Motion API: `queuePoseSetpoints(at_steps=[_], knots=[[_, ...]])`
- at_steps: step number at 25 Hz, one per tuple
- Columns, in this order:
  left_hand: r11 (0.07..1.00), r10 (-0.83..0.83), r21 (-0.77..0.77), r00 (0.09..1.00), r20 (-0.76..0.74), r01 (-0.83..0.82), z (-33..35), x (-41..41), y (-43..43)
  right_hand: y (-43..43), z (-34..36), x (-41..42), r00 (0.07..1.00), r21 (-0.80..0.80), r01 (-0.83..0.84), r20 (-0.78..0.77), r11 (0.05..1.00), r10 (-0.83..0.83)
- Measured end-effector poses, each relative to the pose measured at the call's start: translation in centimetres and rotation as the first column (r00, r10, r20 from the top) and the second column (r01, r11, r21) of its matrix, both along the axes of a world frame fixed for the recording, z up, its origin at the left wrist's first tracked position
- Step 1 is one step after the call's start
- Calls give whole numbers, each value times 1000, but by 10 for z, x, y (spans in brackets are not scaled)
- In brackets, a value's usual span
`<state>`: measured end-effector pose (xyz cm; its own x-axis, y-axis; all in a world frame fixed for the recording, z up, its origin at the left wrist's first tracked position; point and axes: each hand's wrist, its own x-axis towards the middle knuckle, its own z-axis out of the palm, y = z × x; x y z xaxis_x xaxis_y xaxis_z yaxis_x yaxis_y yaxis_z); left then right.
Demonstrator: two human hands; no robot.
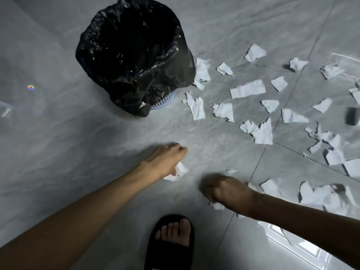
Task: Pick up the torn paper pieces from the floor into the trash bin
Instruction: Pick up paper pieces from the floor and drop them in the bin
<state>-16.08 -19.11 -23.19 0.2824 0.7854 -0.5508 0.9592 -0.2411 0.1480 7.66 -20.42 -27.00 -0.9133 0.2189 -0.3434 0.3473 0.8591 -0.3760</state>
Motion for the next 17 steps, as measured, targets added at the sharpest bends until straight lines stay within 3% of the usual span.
queuePoseSetpoints(at_steps=[2, 4, 5, 7, 10, 13, 15, 17], knots=[[997, 66, -47, 992, 106, -62, -10, -6, -1, 15, 10, 9, 971, -166, 216, -71, 962, -230], [990, 136, -66, 979, 154, -127, -15, -7, 1, 34, 16, 31, 823, -344, 472, -157, 811, -546], [984, 175, -37, 966, 190, -172, -16, -6, 5, 42, 16, 41, 764, -351, 541, -175, 764, -621], [951, 276, 47, 910, 309, -304, -11, -2, 21, 48, 13, 50, 751, -259, 600, -144, 757, -644], [887, 342, 142, 832, 437, -440, -3, 12, 61, 52, 8, 54, 813, -197, 546, -112, 814, -572], [881, 332, 196, 859, 390, -430, -7, 27, 103, 57, 11, 57, 823, -197, 523, -136, 829, -551], [886, 338, 210, 886, 317, -413, -15, 35, 121, 70, 15, 60, 745, -208, 599, -207, 773, -633], [874, 341, 248, 892, 295, -417, -20, 38, 129, 94, 18, 69, 606, -183, 724, -293, 665, -740]])
